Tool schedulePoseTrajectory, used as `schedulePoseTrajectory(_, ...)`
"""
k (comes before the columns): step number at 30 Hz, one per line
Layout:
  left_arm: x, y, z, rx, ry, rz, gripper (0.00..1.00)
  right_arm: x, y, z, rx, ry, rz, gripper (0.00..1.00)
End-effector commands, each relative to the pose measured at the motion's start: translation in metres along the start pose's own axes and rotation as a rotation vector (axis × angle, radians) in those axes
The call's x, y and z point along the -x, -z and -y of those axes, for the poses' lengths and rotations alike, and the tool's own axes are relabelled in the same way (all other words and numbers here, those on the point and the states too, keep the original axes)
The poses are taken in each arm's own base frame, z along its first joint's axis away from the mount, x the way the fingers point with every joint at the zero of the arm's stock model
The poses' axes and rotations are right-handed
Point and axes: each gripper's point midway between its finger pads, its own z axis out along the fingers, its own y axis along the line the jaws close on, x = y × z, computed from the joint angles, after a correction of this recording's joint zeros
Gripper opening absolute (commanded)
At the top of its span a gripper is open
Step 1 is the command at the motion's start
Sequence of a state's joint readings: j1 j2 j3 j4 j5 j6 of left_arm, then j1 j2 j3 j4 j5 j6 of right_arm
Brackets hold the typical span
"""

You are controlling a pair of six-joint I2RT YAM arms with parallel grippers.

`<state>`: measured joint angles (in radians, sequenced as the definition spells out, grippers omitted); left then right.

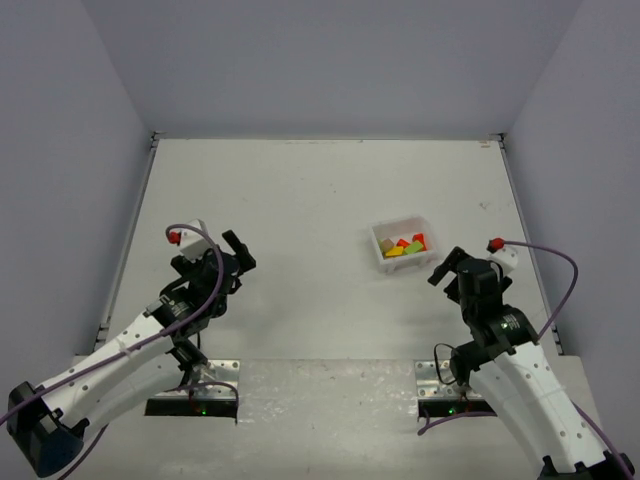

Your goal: Build the wood block tower

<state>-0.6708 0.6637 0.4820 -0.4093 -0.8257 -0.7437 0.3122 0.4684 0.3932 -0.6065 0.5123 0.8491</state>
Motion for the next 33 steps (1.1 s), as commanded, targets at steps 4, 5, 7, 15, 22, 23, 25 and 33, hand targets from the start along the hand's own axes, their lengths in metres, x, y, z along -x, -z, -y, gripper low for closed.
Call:
schedulePoseTrajectory(4,0.009,0.005,0.003,-0.034,0.069,0.025,1.00,-0.010,-0.005,-0.020,0.080,-0.041,-0.048,0.99)
schedulePoseTrajectory(5,0.010,0.006,0.005,-0.047,0.075,0.025,1.00,-0.011,-0.006,-0.022,0.084,-0.041,-0.059,0.99)
schedulePoseTrajectory(7,0.009,0.008,0.007,-0.071,0.086,0.026,1.00,-0.015,-0.007,-0.026,0.092,-0.054,-0.087,0.99)
schedulePoseTrajectory(15,0.007,0.008,0.013,-0.112,0.092,0.018,1.00,-0.019,-0.029,-0.045,0.026,-0.226,-0.152,0.99)
schedulePoseTrajectory(22,0.004,0.009,0.013,-0.124,0.097,0.013,1.00,-0.006,-0.050,-0.052,-0.088,-0.300,-0.130,0.99)
schedulePoseTrajectory(23,0.004,0.009,0.016,-0.141,0.101,0.017,1.00,-0.005,-0.051,-0.058,-0.081,-0.305,-0.143,0.99)
schedulePoseTrajectory(25,0.005,0.010,0.017,-0.152,0.097,0.018,1.00,-0.002,-0.051,-0.066,-0.058,-0.306,-0.155,0.99)
schedulePoseTrajectory(33,0.007,0.010,0.017,-0.149,0.095,0.023,1.00,0.014,-0.049,-0.073,-0.036,-0.317,-0.108,0.99)
